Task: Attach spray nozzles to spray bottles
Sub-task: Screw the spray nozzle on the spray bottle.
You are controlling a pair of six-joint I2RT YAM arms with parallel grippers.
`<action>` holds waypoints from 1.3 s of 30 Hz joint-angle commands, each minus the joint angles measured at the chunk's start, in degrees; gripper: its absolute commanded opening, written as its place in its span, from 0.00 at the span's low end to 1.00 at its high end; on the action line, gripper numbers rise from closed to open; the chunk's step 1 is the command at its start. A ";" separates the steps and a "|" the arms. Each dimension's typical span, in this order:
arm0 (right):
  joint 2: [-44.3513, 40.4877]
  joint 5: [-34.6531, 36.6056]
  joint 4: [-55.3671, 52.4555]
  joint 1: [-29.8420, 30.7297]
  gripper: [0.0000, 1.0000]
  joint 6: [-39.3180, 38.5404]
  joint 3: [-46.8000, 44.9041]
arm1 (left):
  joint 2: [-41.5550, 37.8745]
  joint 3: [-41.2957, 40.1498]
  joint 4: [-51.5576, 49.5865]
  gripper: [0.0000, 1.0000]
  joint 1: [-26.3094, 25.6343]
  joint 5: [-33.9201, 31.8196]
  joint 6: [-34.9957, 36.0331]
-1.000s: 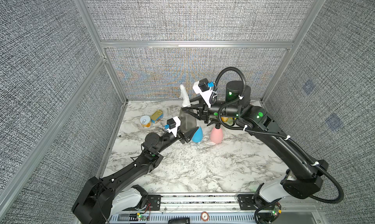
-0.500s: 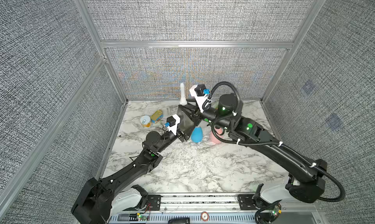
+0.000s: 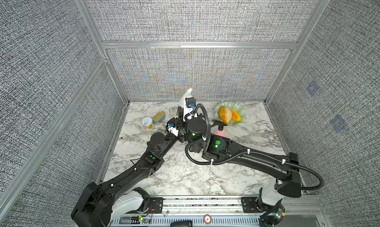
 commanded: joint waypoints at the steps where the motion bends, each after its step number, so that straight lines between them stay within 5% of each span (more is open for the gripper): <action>1: 2.70 -5.10 -4.90 1.55 0.07 5.63 1.12 | -1.02 0.67 12.29 0.61 -0.23 -0.80 -1.66; 14: -4.15 -5.52 -2.72 4.58 0.42 1.98 -2.22 | -0.11 0.53 13.00 0.61 -0.14 -0.72 -2.36; 24: -10.74 -7.15 -4.39 7.19 0.47 1.86 -7.80 | 0.26 0.44 13.00 0.61 -0.05 0.29 -2.54; 29: -18.79 -12.41 -7.11 7.35 0.48 -1.43 -13.07 | 0.94 0.81 12.22 0.61 -0.05 1.39 -2.80; 34: -26.31 -16.96 -15.02 6.77 0.64 -4.30 -13.57 | 1.79 1.46 11.41 0.61 -0.05 3.31 -3.19; 39: -24.88 -29.70 -32.85 2.06 0.84 -4.71 -0.86 | 2.60 1.95 11.17 0.61 -0.05 5.99 -4.11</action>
